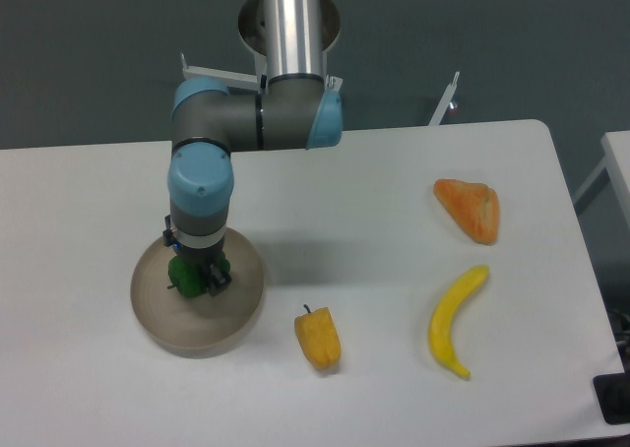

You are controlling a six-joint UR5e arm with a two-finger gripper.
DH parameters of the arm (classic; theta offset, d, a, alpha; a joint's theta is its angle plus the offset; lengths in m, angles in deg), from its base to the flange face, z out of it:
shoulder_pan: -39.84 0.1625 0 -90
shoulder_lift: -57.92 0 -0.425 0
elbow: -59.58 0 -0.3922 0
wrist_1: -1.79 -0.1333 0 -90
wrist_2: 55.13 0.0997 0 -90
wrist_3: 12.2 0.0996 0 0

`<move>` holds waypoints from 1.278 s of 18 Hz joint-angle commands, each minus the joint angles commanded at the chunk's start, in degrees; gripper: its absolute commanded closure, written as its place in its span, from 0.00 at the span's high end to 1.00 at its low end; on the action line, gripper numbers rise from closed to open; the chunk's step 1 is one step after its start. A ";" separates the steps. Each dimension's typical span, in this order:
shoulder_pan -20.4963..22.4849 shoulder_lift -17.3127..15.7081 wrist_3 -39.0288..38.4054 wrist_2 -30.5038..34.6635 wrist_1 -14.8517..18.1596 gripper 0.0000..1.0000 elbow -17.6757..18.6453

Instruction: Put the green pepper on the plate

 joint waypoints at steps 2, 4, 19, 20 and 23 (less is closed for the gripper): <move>0.09 -0.52 -0.08 0.70 -0.35 0.94 -0.18; 0.00 -1.75 0.18 6.47 -0.27 1.00 -0.35; 17.83 -5.27 15.79 12.39 3.58 1.00 -5.45; 19.23 -5.62 19.30 12.48 4.82 1.00 -5.54; 23.89 -5.54 25.65 12.39 5.97 1.00 -5.10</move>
